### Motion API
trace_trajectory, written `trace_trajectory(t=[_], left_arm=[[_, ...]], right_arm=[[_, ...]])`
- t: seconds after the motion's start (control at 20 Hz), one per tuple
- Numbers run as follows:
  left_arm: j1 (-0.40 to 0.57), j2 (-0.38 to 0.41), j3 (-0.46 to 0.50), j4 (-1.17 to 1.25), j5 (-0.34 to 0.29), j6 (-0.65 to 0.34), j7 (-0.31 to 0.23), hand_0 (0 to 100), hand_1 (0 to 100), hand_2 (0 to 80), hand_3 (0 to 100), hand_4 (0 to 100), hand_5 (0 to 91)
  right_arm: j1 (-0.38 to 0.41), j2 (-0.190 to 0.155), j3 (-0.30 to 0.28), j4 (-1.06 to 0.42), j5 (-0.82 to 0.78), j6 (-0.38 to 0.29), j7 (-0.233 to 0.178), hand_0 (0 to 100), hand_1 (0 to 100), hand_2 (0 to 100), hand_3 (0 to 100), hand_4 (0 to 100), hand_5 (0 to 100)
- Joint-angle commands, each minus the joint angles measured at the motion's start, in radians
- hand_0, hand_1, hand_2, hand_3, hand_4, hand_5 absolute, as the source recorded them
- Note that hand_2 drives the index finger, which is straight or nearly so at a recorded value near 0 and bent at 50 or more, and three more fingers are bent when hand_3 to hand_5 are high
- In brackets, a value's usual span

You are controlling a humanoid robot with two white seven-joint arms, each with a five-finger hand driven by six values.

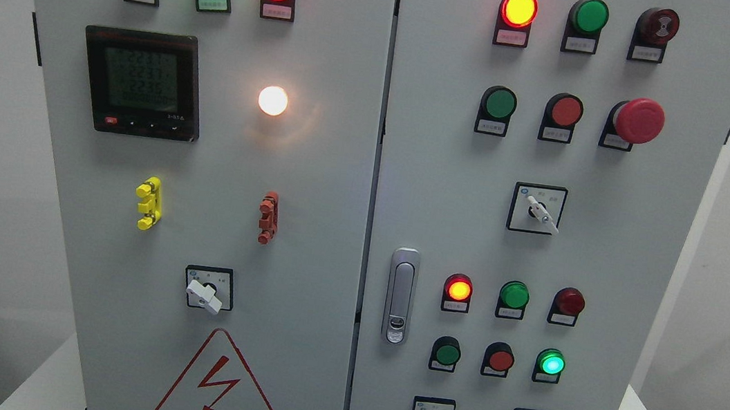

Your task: Trip black knob to open circuit

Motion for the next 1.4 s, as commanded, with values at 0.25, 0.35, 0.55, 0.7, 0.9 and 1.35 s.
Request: trace_trajectory(t=[0.25, 0.35, 0.55, 0.7, 0.9, 1.35], left_arm=[[0.0, 0.0, 0.0, 0.0, -0.023, 0.0, 0.0, 12, 39, 0.0, 0, 0, 0.0], [0.0, 0.0, 0.0, 0.0, -0.023, 0.0, 0.0, 12, 39, 0.0, 0, 0, 0.0], [0.0, 0.0, 0.0, 0.0, -0.023, 0.0, 0.0, 12, 39, 0.0, 0, 0, 0.0], [0.0, 0.0, 0.0, 0.0, -0.023, 0.0, 0.0, 12, 39, 0.0, 0, 0, 0.0], [0.0, 0.0, 0.0, 0.0, -0.023, 0.001, 0.0, 12, 39, 0.0, 0, 0, 0.0], [0.0, 0.0, 0.0, 0.0, -0.023, 0.001, 0.0, 12, 39, 0.0, 0, 0, 0.0]], right_arm=[[0.009, -0.001, 0.011, 0.0, -0.026, -0.001, 0.0, 0, 0, 0, 100, 98, 100], [0.009, -0.001, 0.008, 0.002, -0.028, 0.001, 0.0, 0, 0, 0, 100, 98, 100], [0.011, -0.004, 0.005, 0.002, -0.028, -0.001, 0.0, 0, 0, 0, 100, 98, 100], [0.011, -0.004, 0.003, 0.002, -0.028, -0.001, 0.002, 0, 0, 0, 100, 98, 100], [0.012, -0.006, 0.0, 0.003, -0.028, -0.001, 0.002, 0, 0, 0, 100, 98, 100], [0.009, -0.008, -0.008, 0.005, -0.031, -0.001, 0.002, 0, 0, 0, 100, 98, 100]])
